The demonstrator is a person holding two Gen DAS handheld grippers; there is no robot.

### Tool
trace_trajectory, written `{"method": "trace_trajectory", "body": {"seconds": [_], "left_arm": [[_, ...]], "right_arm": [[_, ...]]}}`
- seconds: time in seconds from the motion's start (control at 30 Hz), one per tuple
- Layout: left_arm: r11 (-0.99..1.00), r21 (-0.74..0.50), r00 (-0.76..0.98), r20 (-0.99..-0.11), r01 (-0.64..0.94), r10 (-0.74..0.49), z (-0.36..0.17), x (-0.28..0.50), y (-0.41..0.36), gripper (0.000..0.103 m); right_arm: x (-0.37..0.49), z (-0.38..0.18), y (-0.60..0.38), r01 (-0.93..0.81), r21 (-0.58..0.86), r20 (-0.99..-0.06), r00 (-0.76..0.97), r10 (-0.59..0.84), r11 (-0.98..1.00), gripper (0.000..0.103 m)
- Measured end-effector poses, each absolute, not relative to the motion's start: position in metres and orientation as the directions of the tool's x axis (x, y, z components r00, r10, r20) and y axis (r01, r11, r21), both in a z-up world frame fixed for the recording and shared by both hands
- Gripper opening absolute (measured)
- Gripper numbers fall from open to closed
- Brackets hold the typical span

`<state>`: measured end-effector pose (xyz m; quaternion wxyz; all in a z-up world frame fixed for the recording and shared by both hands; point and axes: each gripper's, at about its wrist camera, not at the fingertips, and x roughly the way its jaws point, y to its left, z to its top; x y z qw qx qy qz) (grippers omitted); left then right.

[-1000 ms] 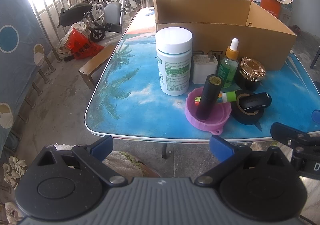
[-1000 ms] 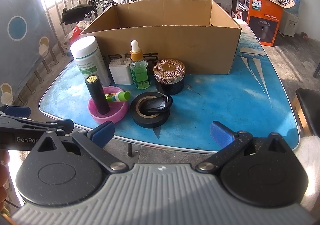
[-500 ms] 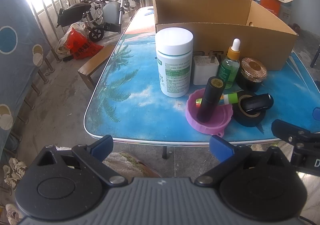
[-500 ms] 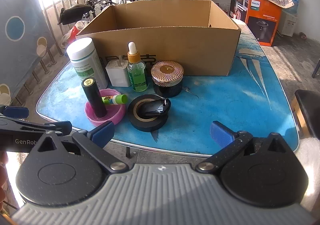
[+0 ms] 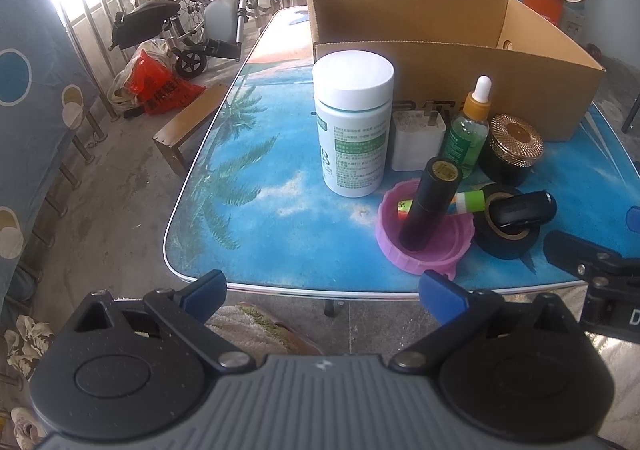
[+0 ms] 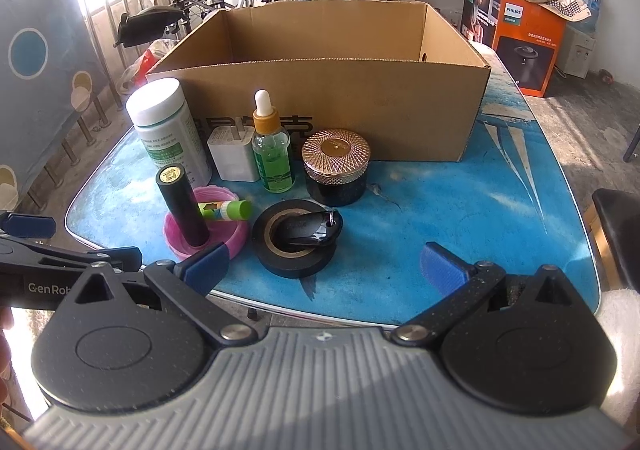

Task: Organize rigid objects
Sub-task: 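Reach the right gripper to the black cylinder in the pink funnel and close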

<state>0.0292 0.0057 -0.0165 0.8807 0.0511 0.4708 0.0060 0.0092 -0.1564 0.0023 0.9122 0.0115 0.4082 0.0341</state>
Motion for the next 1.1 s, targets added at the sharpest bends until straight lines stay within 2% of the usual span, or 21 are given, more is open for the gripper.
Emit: {"method": "trace_trajectory", "body": {"seconds": [0.3, 0.4, 0.5, 0.6, 0.67, 0.8, 0.93, 1.0, 1.1], "left_arm": [[0.995, 0.067, 0.541, -0.841, 0.067, 0.020, -0.026, 0.038, 0.010, 0.103], [0.995, 0.016, 0.574, -0.817, 0.103, -0.046, -0.025, 0.035, 0.014, 0.103], [0.983, -0.080, 0.610, -0.775, 0.165, -0.165, -0.023, 0.032, 0.019, 0.103], [0.966, -0.142, 0.619, -0.745, 0.218, -0.249, -0.026, 0.033, 0.021, 0.103], [0.959, -0.137, 0.626, -0.733, 0.247, -0.266, -0.029, 0.035, 0.018, 0.102], [0.950, -0.069, 0.626, -0.736, 0.306, -0.256, -0.035, 0.039, 0.004, 0.094], [0.934, -0.006, 0.632, -0.734, 0.358, -0.247, -0.039, 0.039, -0.008, 0.089], [0.922, 0.023, 0.638, -0.728, 0.386, -0.249, -0.041, 0.039, -0.015, 0.077], [0.915, 0.046, 0.641, -0.728, 0.401, -0.244, -0.045, 0.041, -0.020, 0.070]], "right_arm": [[0.020, 0.006, -0.165, -0.097, 0.117, -0.709, 0.689, 0.152, 0.988, 0.102], [0.021, 0.016, -0.172, -0.142, 0.188, -0.642, 0.731, 0.231, 0.972, 0.102], [0.021, 0.025, -0.176, -0.209, 0.250, -0.564, 0.762, 0.317, 0.945, 0.102], [0.025, 0.029, -0.172, -0.269, 0.279, -0.530, 0.757, 0.382, 0.922, 0.102], [0.030, 0.029, -0.167, -0.306, 0.318, -0.519, 0.736, 0.435, 0.897, 0.102], [0.041, 0.026, -0.157, -0.353, 0.372, -0.520, 0.686, 0.508, 0.858, 0.099], [0.052, 0.018, -0.144, -0.387, 0.373, -0.551, 0.639, 0.537, 0.843, 0.083], [0.058, 0.013, -0.139, -0.393, 0.377, -0.569, 0.616, 0.545, 0.838, 0.073], [0.066, 0.006, -0.134, -0.403, 0.379, -0.592, 0.587, 0.553, 0.833, 0.061]]}}
